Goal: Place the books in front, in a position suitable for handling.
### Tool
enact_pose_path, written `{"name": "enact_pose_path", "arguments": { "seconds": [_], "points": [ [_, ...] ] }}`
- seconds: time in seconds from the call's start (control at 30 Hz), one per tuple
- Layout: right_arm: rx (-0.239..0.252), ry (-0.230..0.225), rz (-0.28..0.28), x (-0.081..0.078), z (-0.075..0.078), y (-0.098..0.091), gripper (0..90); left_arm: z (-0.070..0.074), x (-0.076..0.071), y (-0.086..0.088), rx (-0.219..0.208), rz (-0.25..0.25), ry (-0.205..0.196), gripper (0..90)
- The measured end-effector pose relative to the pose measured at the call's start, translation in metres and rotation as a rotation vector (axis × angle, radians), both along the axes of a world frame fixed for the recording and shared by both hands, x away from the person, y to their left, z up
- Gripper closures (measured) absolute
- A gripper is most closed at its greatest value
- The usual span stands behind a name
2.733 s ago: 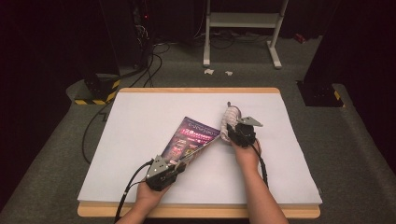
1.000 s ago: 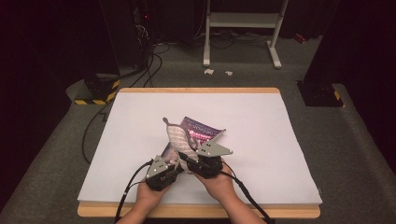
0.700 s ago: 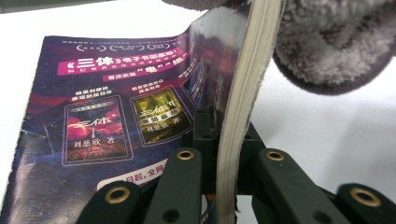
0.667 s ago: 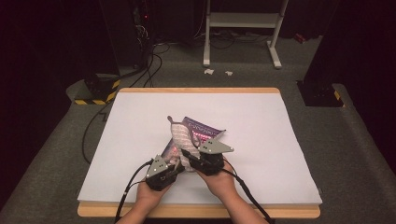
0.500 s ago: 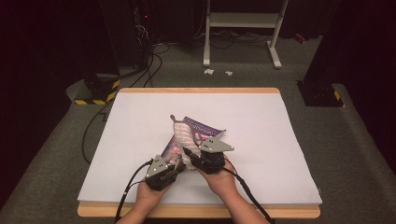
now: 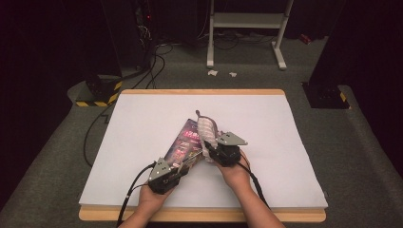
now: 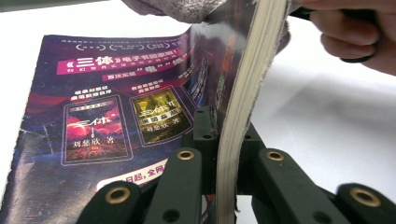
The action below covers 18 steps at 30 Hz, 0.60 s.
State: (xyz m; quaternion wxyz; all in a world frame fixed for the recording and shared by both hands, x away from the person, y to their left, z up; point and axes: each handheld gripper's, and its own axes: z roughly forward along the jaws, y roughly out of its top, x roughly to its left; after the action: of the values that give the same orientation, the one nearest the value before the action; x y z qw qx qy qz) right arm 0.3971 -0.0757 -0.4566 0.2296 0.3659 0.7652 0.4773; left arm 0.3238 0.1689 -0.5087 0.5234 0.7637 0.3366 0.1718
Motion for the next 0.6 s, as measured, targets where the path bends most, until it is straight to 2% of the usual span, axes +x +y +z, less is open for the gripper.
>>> {"name": "enact_pose_path", "arguments": {
  "seconds": [0.3,0.6],
  "points": [
    [-0.056,0.03,-0.107,0.036,-0.014,-0.018,69.4,0.0,0.001,0.0,-0.005,-0.001,0.003,83.6],
    [-0.075,0.06,-0.209,0.067,-0.031,-0.039,69.5,0.0,0.0,0.0,-0.001,-0.001,-0.001,83.6]
  ]
}}
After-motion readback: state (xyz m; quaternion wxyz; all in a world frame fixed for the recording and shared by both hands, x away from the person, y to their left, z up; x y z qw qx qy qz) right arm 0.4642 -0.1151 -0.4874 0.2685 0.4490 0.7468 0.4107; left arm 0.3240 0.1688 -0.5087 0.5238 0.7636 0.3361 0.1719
